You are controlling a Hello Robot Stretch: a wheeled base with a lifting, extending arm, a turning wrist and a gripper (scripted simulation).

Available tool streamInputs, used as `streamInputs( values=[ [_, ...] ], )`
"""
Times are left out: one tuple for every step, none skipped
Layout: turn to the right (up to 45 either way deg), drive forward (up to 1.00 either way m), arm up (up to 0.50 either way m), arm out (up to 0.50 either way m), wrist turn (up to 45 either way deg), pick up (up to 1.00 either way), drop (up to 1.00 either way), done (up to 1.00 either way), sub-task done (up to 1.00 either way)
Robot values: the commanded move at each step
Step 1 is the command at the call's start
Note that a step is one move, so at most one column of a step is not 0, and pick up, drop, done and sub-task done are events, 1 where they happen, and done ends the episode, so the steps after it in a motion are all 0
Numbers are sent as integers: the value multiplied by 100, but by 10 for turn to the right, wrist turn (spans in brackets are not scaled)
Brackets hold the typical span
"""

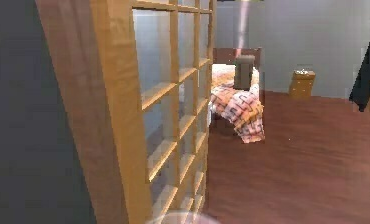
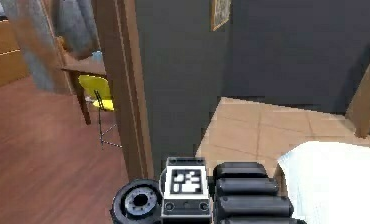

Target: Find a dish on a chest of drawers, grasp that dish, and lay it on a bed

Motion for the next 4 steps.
streamInputs(
  values=[
    [390,0,0,0,0,0,0,0,0],
    [-450,0,0,0,0,0,0,0,0],
    [-450,0,0,0,0,0,0,0,0],
    [-420,0,0,0,0,0,0,0,0]
  ],
)
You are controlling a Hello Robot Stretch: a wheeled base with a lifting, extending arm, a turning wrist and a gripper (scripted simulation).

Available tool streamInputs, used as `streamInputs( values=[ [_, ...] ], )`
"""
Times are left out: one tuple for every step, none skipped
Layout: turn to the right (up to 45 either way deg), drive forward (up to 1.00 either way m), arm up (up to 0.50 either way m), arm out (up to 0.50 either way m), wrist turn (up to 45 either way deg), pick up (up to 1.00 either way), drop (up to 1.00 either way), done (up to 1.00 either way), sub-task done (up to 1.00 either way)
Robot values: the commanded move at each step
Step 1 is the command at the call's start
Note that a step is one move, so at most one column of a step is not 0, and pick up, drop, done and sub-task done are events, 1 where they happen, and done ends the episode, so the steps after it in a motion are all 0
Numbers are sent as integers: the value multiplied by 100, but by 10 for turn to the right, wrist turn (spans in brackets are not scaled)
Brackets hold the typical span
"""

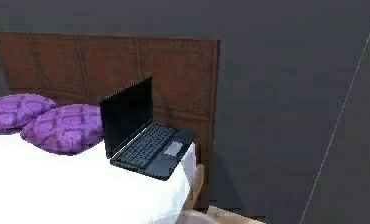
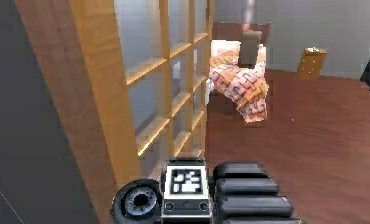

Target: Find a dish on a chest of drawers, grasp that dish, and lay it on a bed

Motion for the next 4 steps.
streamInputs(
  values=[
    [450,0,0,0,0,0,0,0,0],
    [450,0,0,0,0,0,0,0,0],
    [450,0,0,0,0,0,0,0,0],
    [90,0,0,0,0,0,0,0,0]
  ],
)
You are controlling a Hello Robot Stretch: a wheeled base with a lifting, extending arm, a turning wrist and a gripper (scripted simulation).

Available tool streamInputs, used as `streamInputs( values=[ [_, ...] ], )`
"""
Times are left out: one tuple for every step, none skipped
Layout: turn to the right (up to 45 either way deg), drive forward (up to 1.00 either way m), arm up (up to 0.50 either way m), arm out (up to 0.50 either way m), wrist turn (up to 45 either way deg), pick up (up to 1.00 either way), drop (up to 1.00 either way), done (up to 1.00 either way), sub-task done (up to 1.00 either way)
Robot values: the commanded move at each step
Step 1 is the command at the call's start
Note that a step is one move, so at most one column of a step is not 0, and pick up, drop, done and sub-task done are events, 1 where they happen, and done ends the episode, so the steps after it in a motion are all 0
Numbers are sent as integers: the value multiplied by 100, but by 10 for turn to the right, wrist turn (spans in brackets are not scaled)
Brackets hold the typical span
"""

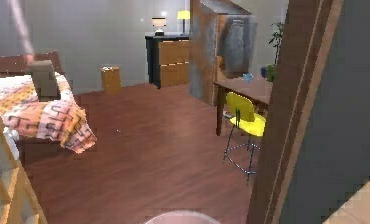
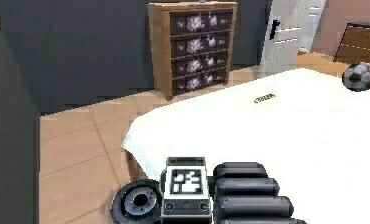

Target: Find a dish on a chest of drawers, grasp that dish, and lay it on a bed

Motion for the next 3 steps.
streamInputs(
  values=[
    [450,0,0,0,0,0,0,0,0],
    [120,0,0,0,0,0,0,0,0],
    [0,10,0,0,0,0,0,0,0]
  ],
)
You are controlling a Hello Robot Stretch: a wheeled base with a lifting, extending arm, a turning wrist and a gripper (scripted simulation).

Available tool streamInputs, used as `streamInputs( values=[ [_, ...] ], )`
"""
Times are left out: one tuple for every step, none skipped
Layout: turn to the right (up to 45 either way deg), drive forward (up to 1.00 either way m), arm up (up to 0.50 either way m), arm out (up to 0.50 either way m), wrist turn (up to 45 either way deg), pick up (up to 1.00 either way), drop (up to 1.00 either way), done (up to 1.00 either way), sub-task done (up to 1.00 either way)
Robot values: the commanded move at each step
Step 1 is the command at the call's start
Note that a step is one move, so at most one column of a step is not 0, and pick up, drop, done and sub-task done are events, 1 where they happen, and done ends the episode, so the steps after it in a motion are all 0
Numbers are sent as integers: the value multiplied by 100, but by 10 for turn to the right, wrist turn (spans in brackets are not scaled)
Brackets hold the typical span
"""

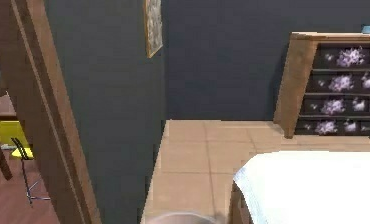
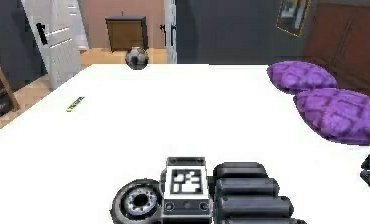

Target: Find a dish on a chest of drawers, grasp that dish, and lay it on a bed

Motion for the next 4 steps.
streamInputs(
  values=[
    [450,0,0,0,0,0,0,0,0],
    [450,0,0,0,0,0,0,0,0],
    [90,0,0,0,0,0,0,0,0],
    [-450,0,0,0,0,0,0,0,0]
  ],
)
